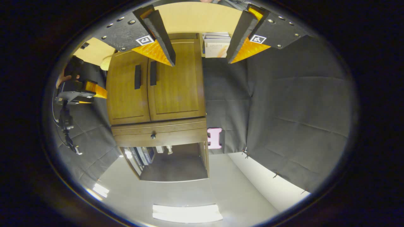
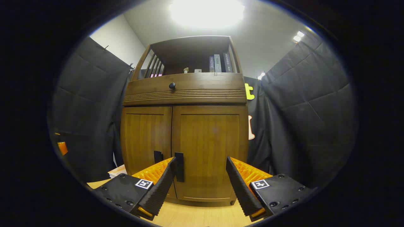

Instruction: Open the right door of the double-door shoe cabinet with the right hand, and open the left door with the left hand.

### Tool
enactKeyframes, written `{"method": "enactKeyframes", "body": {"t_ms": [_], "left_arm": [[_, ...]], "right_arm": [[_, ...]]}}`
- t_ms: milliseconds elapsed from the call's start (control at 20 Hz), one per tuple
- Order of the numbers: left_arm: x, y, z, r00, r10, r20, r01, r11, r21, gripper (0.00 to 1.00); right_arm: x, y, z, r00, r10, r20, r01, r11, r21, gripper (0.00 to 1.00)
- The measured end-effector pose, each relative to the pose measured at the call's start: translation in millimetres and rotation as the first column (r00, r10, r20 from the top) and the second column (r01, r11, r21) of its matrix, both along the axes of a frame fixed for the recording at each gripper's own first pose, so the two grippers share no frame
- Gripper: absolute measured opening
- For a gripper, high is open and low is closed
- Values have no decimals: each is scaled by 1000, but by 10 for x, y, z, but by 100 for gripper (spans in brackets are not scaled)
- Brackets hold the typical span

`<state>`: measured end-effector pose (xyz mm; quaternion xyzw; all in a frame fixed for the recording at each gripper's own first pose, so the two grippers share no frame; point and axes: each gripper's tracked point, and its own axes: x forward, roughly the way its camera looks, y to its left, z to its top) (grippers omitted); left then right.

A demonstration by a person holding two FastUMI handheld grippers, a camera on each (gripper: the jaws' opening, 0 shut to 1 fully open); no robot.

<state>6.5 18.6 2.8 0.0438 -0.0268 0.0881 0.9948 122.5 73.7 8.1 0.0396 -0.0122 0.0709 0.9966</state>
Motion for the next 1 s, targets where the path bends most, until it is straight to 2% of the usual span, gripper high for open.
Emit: {"method": "enactKeyframes", "body": {"t_ms": [450, 700, 1000], "left_arm": [[30, 106, 30, 994, 114, -5, -114, 994, 4, 94], [18, 161, 85, 984, 180, -6, -180, 984, 20, 94], [-31, 160, 179, 974, 226, -18, -225, 974, 33, 94]], "right_arm": [[621, 355, -222, 999, 8, -42, -8, 1000, -1, 97], [894, 586, -374, 998, 35, -49, -35, 999, 1, 98], [1234, 819, -641, 992, 70, -100, -71, 997, -5, 98]]}}
